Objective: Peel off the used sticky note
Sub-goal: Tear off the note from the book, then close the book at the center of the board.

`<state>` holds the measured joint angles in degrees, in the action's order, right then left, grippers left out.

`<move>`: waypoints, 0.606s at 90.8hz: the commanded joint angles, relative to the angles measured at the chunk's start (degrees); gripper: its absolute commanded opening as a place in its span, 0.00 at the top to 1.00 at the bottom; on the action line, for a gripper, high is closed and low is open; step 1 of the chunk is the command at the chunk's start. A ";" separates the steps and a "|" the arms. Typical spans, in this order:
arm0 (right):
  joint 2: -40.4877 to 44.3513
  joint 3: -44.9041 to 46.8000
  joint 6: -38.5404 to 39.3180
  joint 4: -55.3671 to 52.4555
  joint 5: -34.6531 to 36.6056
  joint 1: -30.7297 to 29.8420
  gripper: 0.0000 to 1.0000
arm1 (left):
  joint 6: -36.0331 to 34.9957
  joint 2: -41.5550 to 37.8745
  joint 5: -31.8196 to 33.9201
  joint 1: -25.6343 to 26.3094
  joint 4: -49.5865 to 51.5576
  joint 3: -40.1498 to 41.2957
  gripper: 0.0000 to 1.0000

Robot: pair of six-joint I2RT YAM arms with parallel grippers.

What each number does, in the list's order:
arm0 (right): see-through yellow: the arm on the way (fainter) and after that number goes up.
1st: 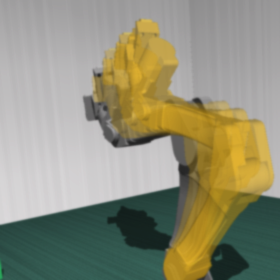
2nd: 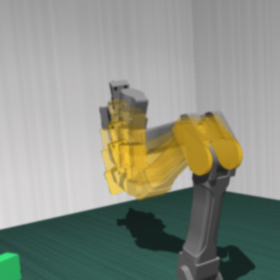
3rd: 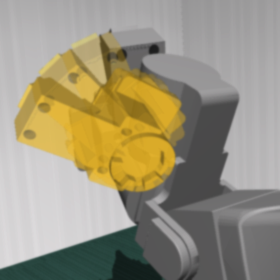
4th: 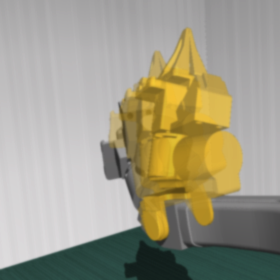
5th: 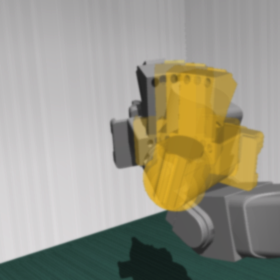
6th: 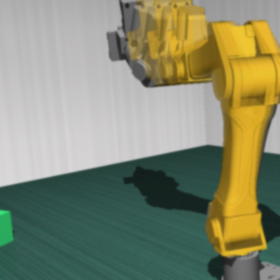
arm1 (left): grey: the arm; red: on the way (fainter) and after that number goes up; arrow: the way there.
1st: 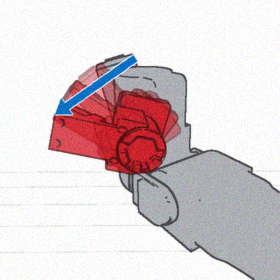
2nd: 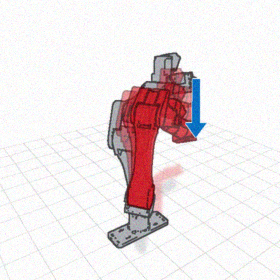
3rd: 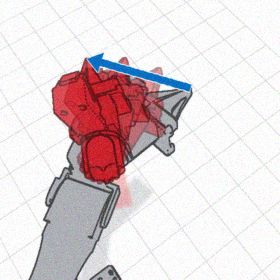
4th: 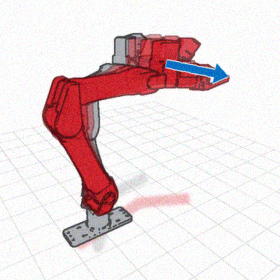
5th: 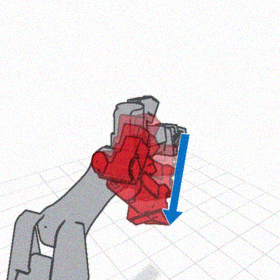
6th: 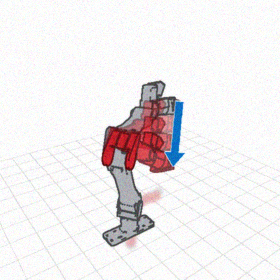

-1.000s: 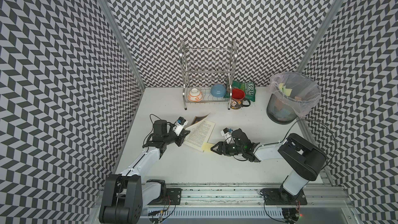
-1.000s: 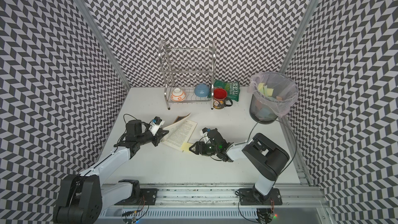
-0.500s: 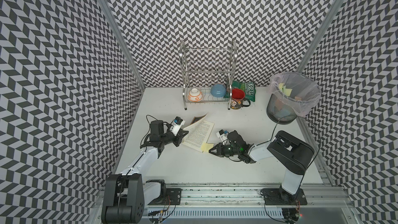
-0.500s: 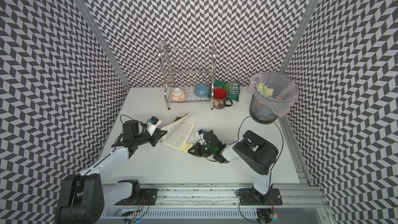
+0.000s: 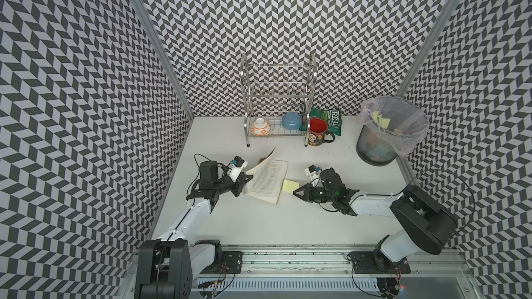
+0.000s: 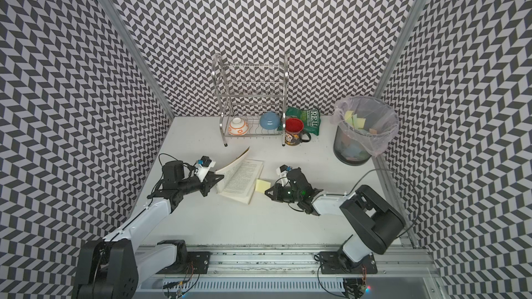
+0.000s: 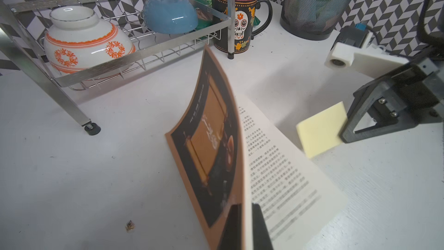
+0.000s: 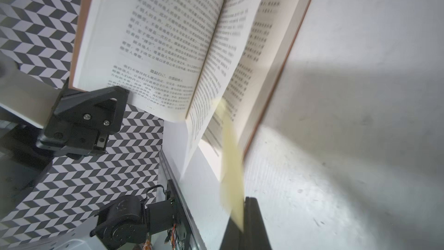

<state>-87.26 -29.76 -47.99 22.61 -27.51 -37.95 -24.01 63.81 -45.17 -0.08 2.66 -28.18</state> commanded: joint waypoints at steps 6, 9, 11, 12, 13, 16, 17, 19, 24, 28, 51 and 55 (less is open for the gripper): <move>6.30 0.20 5.55 -8.14 3.00 2.19 1.00 | -1.32 -1.50 -0.69 0.89 0.69 0.17 1.00; 7.22 0.03 6.11 -9.33 3.04 2.51 1.00 | -1.35 -1.42 -0.75 1.07 0.93 0.15 1.00; 7.82 -0.13 6.54 -10.15 3.04 2.82 1.00 | -1.49 -1.41 -0.90 1.23 1.07 0.10 1.00; 8.12 -0.22 6.74 -10.58 3.06 2.94 1.00 | -1.57 -1.37 -1.02 1.31 1.19 0.08 1.00; 8.36 -0.30 6.93 -11.10 3.07 3.04 1.00 | -1.66 -1.34 -1.13 1.44 1.29 0.07 1.00; 9.49 -0.71 7.76 -12.54 3.36 3.51 1.00 | -2.04 -1.20 -1.36 1.89 1.69 -0.06 1.00; 9.75 -0.86 8.01 -13.22 3.44 3.59 1.00 | -2.24 -1.17 -1.47 2.04 1.89 -0.09 1.00; 10.78 -1.19 8.53 -14.35 3.78 3.88 1.00 | -2.66 -1.17 -1.74 2.44 2.44 -0.18 1.00; 13.26 -2.37 10.06 -17.80 5.64 4.51 1.00 | -3.55 -0.98 -1.99 3.53 3.29 -0.35 1.00; 15.03 -3.58 11.21 -20.52 7.13 5.34 1.00 | -4.18 -0.99 -2.13 4.48 4.28 -0.57 0.97; 24.25 -12.28 16.20 -34.34 10.97 12.77 1.00 | -13.26 1.05 -8.56 8.85 18.82 -9.03 0.35; 25.44 -14.01 17.13 -36.24 11.83 13.48 1.00 | -15.08 1.83 -8.86 8.47 22.29 -11.53 0.32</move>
<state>-65.14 -39.70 -34.96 -7.16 -18.72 -26.55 -32.58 64.40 -49.67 8.29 15.27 -32.75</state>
